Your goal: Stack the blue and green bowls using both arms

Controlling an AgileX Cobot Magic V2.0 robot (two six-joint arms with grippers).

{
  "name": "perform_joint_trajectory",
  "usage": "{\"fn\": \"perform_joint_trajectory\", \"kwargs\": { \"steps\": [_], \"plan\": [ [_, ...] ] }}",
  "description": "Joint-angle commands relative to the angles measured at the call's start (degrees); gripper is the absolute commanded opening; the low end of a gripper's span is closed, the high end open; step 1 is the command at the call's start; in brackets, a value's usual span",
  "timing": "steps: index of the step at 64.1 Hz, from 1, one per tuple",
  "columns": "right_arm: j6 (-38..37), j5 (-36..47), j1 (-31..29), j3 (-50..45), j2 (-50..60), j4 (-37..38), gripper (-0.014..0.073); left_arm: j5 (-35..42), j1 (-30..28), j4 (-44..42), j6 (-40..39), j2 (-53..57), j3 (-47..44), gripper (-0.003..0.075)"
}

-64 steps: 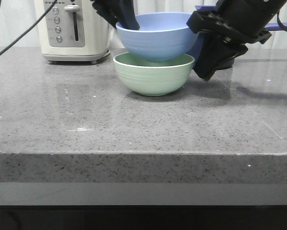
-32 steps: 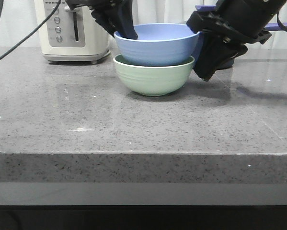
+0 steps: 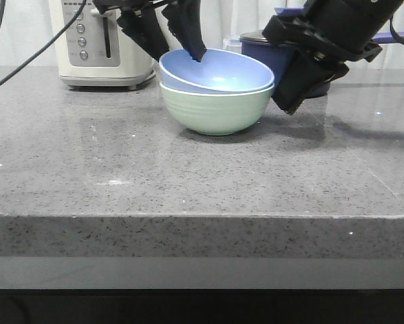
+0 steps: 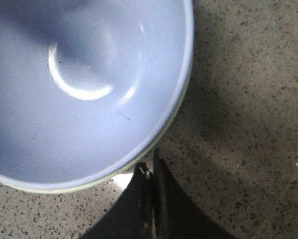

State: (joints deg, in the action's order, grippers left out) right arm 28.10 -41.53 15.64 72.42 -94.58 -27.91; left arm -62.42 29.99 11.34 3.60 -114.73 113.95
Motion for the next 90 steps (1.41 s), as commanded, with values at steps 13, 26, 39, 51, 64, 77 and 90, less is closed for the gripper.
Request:
{"fn": "perform_joint_trajectory", "kwargs": {
  "steps": [13,26,39,51,64,77,90],
  "plan": [
    [0.71,1.85,-0.13,1.31,2.24,-1.58,-0.0057,1.22,0.32,-4.64,-0.74,11.14,2.45,0.0400],
    [0.71,1.85,-0.13,1.31,2.24,-1.58,-0.0057,0.92,0.32,-7.54,-0.88,18.81,-0.88,0.0400],
    [0.71,1.85,-0.13,1.31,2.24,-1.58,-0.0057,2.10,0.32,-12.02,-2.76,28.55,-11.85,0.0400],
    [0.71,0.88,-0.13,1.31,2.24,-1.98,-0.0057,7.27,-0.12,-12.30,-3.60,40.98,-27.67,0.0400],
    [0.71,-2.81,-0.19,1.86,2.61,-1.30,-0.0057,9.77,-4.69,-11.84,-4.87,50.45,-39.99,0.0400],
    [-6.63,-6.86,-0.19,2.92,7.53,4.41,-0.0055,10.01,-10.84,-11.34,-4.87,59.34,-47.89,0.0400],
    [-20.40,-11.84,-0.19,1.81,16.43,18.97,-0.0055,9.79,-16.14,-11.34,-4.87,65.38,-53.12,0.0400]
  ]
}}
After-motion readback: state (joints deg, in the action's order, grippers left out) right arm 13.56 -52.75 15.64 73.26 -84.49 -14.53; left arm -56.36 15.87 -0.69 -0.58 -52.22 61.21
